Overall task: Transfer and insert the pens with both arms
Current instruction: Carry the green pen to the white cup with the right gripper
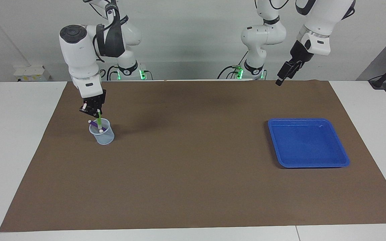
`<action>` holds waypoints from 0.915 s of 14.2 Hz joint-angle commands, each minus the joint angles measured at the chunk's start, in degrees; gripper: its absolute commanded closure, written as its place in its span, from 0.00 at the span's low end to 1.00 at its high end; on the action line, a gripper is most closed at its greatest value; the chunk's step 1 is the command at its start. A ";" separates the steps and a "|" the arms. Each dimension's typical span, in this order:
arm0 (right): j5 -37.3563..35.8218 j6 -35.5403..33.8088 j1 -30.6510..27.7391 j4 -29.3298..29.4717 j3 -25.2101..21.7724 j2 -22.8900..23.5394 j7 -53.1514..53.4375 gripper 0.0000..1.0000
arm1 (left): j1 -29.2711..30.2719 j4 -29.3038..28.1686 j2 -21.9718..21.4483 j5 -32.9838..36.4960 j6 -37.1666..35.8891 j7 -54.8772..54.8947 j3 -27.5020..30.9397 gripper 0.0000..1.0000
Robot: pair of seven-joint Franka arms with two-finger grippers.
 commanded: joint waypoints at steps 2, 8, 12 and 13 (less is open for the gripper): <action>2.72 1.06 -3.22 -3.93 0.60 -1.97 0.48 0.99 | 1.95 5.90 3.10 5.23 -6.43 19.05 0.29 0.00; 9.06 0.88 -6.04 -7.35 0.60 -2.32 6.27 0.98 | 1.61 11.00 7.66 9.81 -7.14 28.50 1.44 0.00; 9.67 0.62 -5.95 -7.45 0.69 -2.41 7.33 0.19 | 1.34 16.35 11.44 9.81 -6.54 28.50 1.26 0.00; 9.67 0.53 -5.87 -7.27 0.69 -2.41 7.42 0.00 | 1.25 16.97 12.23 9.73 -6.01 28.50 1.26 0.00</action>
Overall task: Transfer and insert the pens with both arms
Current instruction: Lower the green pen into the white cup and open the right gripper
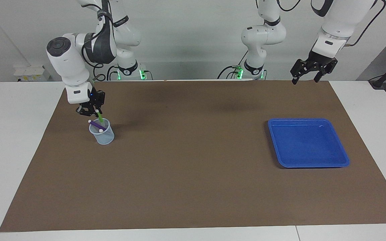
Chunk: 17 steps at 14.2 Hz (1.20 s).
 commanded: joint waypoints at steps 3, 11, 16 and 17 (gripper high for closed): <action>4.65 -4.31 -0.04 3.91 1.18 -1.09 3.49 0.00 | 0.01 9.22 5.04 0.68 -2.52 0.77 0.01 0.00; 4.15 -30.24 8.14 29.40 1.80 1.89 26.36 0.00 | -0.25 21.29 10.23 2.25 -14.06 0.77 0.18 0.00; -0.24 -37.90 10.86 42.16 2.07 9.53 31.28 0.00 | 0.01 17.51 10.23 2.35 -10.28 0.77 0.27 0.00; -0.16 -37.90 11.12 42.95 2.07 9.89 33.29 0.00 | 0.19 17.42 10.23 2.35 -9.92 0.85 0.44 0.00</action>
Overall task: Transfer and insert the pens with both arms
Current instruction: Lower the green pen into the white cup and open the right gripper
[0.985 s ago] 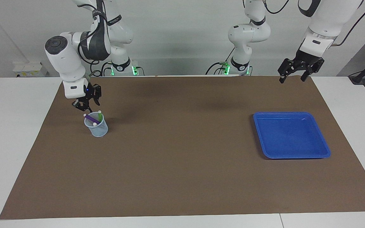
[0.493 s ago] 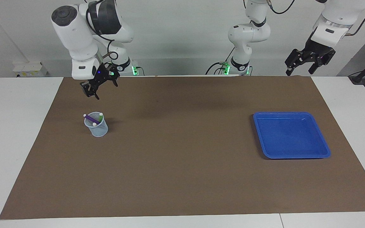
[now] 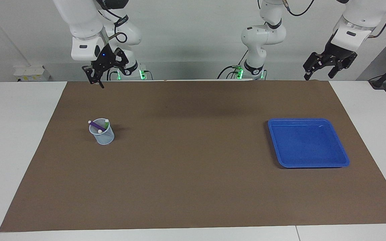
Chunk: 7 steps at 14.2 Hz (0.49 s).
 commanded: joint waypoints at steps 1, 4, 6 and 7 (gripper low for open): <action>-1.22 -2.31 1.62 5.23 0.45 4.15 6.12 0.00 | 0.37 -1.47 0.01 1.13 2.31 0.71 0.16 0.00; -1.57 -1.17 4.70 4.28 -0.17 3.98 10.36 0.00 | 0.20 -3.32 0.01 1.13 3.72 0.80 2.09 0.00; -1.66 -0.55 6.36 2.17 -0.86 3.10 10.98 0.00 | 0.46 -3.76 0.10 1.05 4.34 0.80 2.18 0.00; -1.66 0.75 8.11 0.07 -3.05 1.96 11.94 0.00 | 0.46 -4.89 0.10 1.05 4.95 0.80 2.70 0.00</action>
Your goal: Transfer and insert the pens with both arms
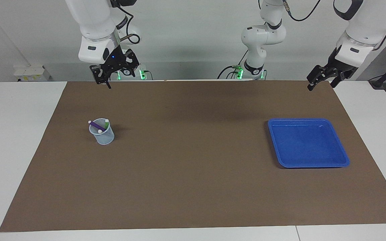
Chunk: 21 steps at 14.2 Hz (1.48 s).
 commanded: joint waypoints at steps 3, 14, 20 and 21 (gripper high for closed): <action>-0.43 5.63 4.71 -8.65 -6.22 -4.22 2.22 0.00 | 0.40 -3.77 -0.62 0.91 3.69 0.83 0.95 0.00; -1.93 10.82 3.83 -8.30 -6.22 -2.64 2.04 0.00 | 0.93 -6.32 -1.06 0.91 3.97 1.09 0.86 0.00; -1.93 9.67 3.13 -7.95 -5.61 -2.73 2.04 0.00 | 0.84 -6.15 -1.15 0.91 2.47 1.18 0.69 0.00; -1.93 9.67 2.69 -8.03 -5.52 -2.73 2.04 0.00 | 0.84 -6.24 -1.24 0.91 2.47 1.18 0.69 0.00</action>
